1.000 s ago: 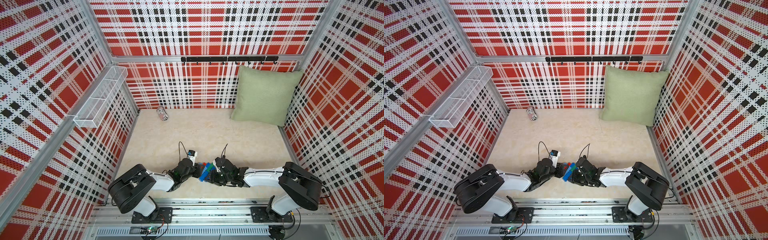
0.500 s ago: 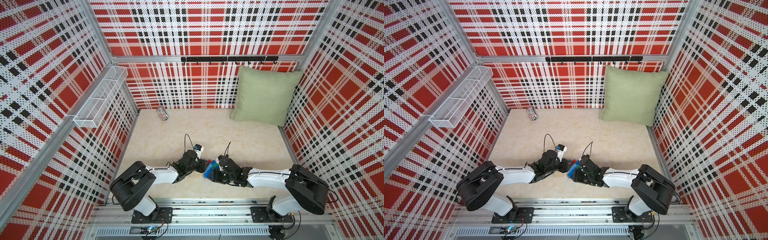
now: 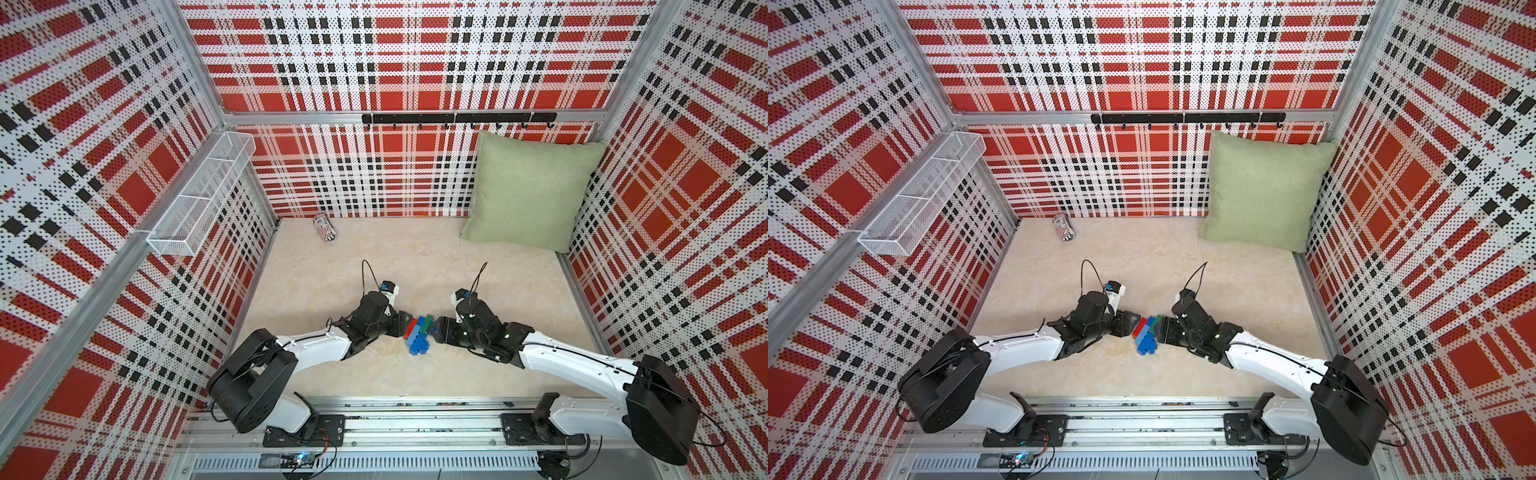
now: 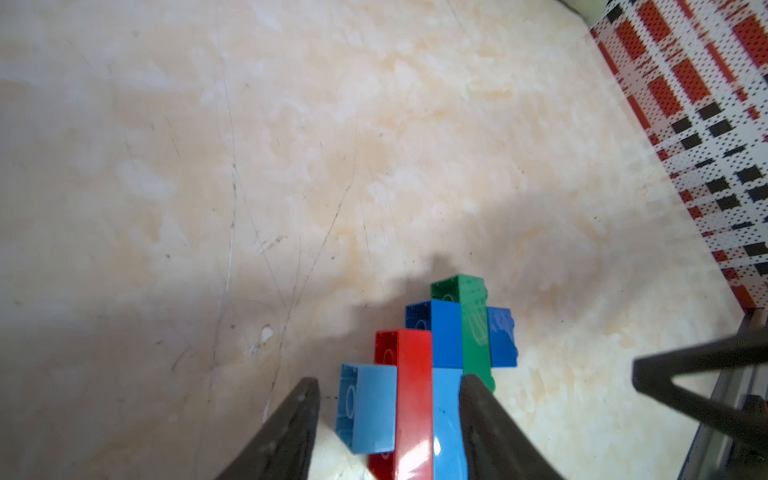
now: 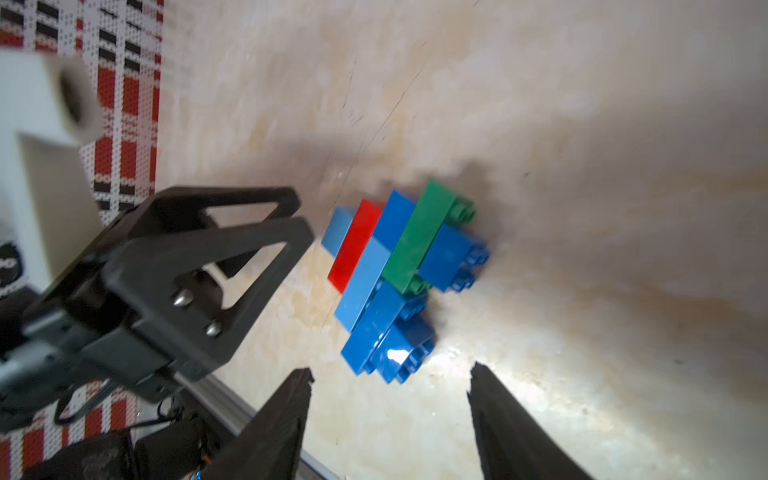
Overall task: Assemble a heart with lego
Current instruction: Assemble the lego brick with the lego brick, then adjust the lego brick at the center of the board.
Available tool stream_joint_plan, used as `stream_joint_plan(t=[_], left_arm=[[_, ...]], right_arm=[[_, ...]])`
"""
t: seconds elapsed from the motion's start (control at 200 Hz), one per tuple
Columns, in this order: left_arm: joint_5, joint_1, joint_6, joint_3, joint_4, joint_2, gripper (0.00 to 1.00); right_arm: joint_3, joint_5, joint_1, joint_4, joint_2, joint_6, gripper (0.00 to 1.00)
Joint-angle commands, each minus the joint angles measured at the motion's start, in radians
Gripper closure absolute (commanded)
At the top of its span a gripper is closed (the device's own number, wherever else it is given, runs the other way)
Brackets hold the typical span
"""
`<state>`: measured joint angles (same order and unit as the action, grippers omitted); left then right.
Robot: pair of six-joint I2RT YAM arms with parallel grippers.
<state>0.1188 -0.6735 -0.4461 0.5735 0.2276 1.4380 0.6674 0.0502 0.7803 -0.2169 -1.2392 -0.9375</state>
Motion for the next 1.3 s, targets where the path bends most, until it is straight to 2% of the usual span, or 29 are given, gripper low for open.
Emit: stream_joint_plan(t=[0.0, 0.21, 0.341, 0.456, 0.476, 0.551, 0.601, 0.827, 1.142, 1.293], left_arm=[[-0.056, -0.018, -0.019, -0.039, 0.043, -0.042, 0.39], [-0.168, -0.134, 0.016, -0.026, 0.022, -0.005, 0.31], [-0.266, -0.217, 0.045, -0.044, 0.004, -0.041, 0.17], [-0.308, -0.225, 0.072, -0.054, -0.026, -0.05, 0.14], [-0.308, -0.225, 0.072, -0.054, -0.03, -0.049, 0.1], [-0.325, -0.232, 0.118, -0.041, -0.043, -0.039, 0.08], [-0.332, -0.239, 0.133, -0.027, -0.047, -0.026, 0.01], [-0.364, -0.285, 0.151, 0.055, -0.108, 0.078, 0.01], [-0.292, -0.296, 0.176, 0.115, -0.121, 0.208, 0.01], [-0.374, -0.294, 0.166, 0.128, -0.184, 0.202, 0.01]], right_arm=[[0.035, -0.044, -0.029, -0.07, -0.039, 0.05, 0.34], [0.042, 0.029, -0.058, 0.093, -0.146, -0.046, 0.33], [0.047, 0.015, -0.069, 0.097, -0.153, -0.049, 0.33], [0.029, 0.023, -0.085, 0.101, -0.133, -0.043, 0.33], [0.024, 0.025, -0.088, 0.103, -0.129, -0.043, 0.33], [0.007, 0.027, -0.096, 0.107, -0.113, -0.041, 0.33], [-0.005, 0.028, -0.102, 0.111, -0.105, -0.041, 0.33], [-0.064, 0.029, -0.144, 0.106, -0.036, -0.046, 0.33], [-0.117, 0.035, -0.175, 0.085, 0.046, -0.038, 0.32], [-0.125, 0.034, -0.179, 0.077, 0.055, -0.032, 0.32]])
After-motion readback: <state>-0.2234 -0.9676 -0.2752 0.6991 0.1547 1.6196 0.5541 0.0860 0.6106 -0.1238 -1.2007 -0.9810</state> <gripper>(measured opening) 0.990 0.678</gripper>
